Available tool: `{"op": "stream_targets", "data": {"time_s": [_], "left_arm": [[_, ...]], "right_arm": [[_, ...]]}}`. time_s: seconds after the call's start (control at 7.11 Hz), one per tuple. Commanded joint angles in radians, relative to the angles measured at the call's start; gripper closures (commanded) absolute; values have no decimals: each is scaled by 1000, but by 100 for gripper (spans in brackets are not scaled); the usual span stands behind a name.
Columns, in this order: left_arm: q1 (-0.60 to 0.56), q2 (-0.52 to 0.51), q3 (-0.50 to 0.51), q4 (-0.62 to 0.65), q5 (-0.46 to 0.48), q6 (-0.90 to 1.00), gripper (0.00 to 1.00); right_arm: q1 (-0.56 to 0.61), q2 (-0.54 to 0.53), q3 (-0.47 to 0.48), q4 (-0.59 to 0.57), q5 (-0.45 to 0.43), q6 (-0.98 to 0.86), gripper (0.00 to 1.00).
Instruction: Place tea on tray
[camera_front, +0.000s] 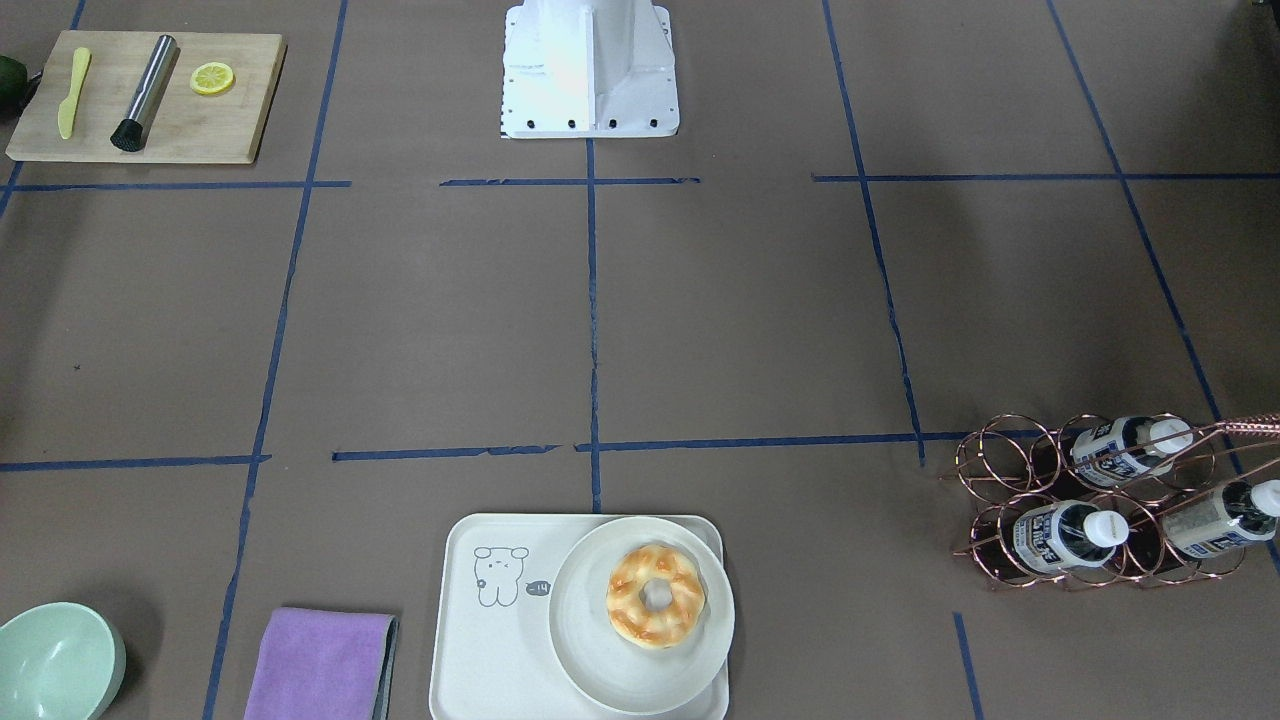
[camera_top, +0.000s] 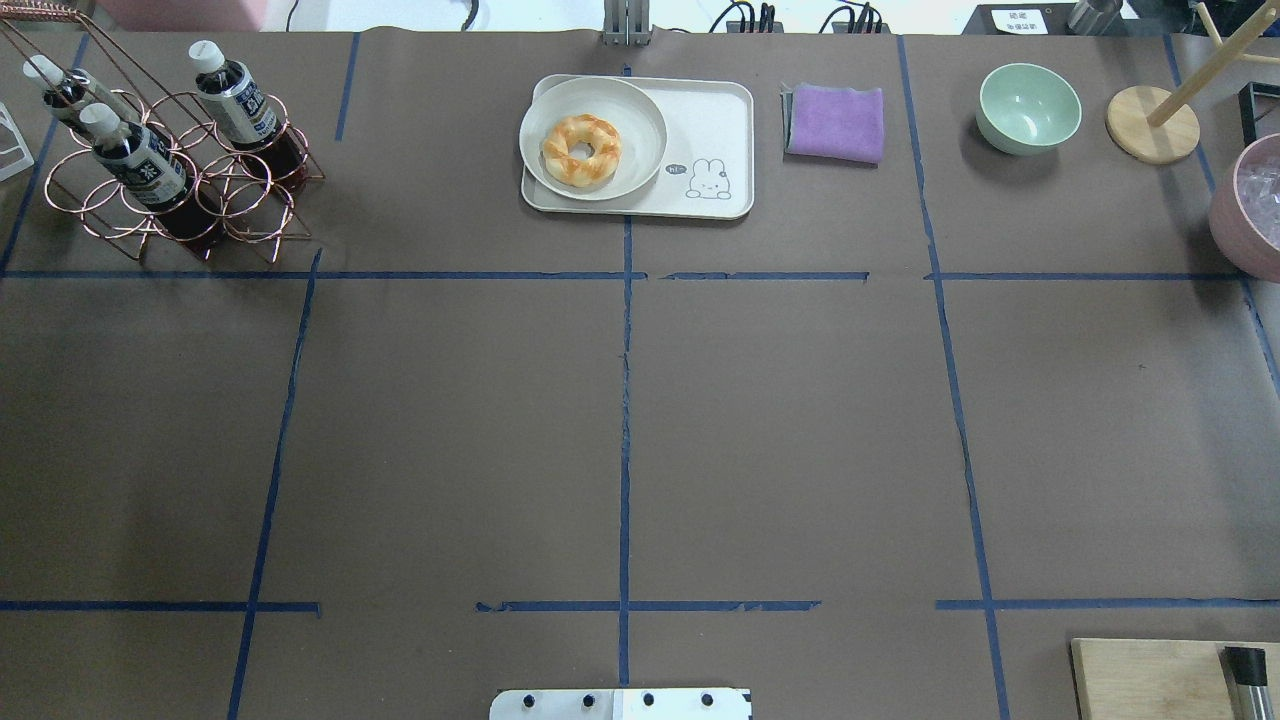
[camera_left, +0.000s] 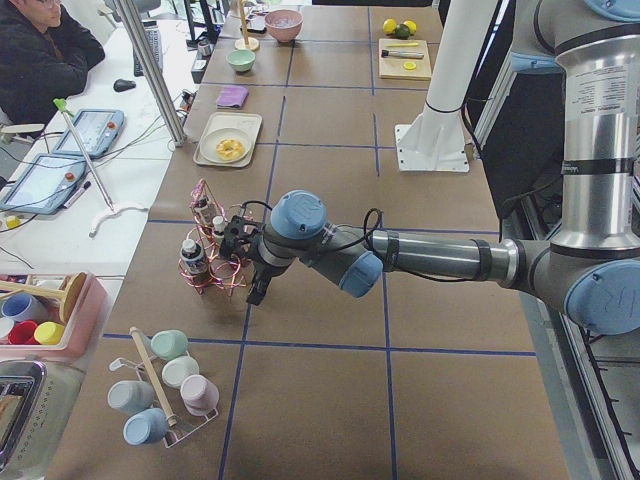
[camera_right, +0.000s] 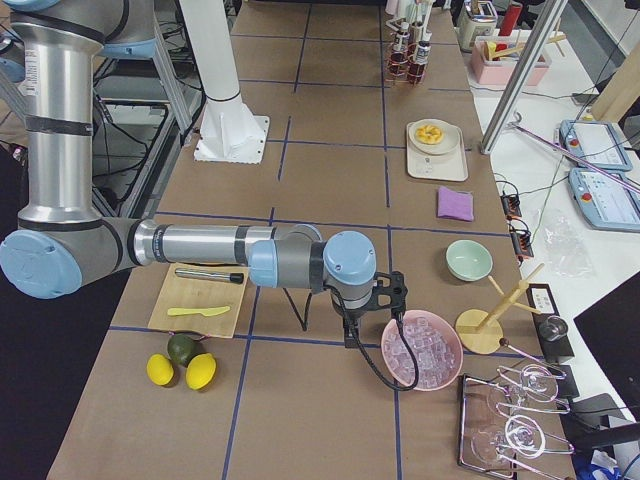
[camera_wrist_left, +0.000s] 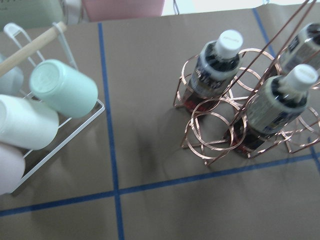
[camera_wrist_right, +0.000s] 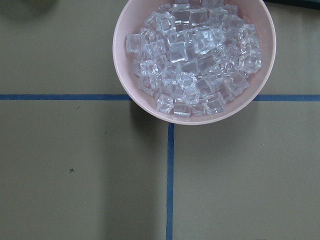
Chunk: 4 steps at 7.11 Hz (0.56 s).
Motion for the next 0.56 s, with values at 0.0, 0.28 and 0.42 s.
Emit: {"op": "stream_targets", "data": {"time_s": [0.0,0.28,0.42], "left_arm": [[76,-9,0,-165,9,-229,0],[115,-70,-15,-176,56,-370,0],[165,-70,-47,-175,119,-412,0]], "right_arm": [[1,3,25,0,5,1,0],[-1,1,26,0,-1,-2,0],[-1,-6,24,-2,0,1,0]]}}
